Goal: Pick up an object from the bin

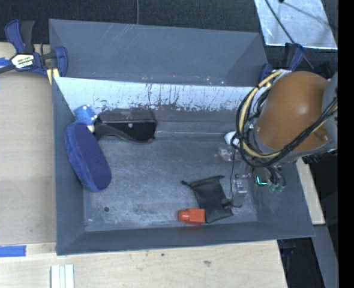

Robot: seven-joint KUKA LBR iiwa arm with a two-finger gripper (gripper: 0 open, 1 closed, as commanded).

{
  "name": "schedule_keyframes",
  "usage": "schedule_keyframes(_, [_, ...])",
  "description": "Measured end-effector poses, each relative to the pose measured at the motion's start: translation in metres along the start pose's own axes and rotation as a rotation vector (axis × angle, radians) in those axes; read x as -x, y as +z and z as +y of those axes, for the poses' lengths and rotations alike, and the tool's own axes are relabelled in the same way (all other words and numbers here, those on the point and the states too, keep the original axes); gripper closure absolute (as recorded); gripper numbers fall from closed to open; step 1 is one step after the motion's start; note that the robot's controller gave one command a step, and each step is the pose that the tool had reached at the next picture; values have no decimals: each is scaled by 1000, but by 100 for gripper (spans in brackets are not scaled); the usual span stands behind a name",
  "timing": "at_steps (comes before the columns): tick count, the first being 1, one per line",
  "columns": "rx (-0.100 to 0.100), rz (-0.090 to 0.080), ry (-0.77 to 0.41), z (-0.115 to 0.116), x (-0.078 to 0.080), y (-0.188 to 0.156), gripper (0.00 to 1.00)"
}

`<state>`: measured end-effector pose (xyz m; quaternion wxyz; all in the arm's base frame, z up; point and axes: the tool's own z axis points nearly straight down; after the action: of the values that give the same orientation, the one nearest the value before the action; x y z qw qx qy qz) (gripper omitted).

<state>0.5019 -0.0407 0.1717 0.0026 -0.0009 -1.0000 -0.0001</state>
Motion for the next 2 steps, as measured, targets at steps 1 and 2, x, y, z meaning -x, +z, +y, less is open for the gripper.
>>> schedule_keyframes(1, [0, -3, 204, -13, 34, 104, 0])
schedule_keyframes(2, [1, -6, 329, 9, -2, 102, 0])
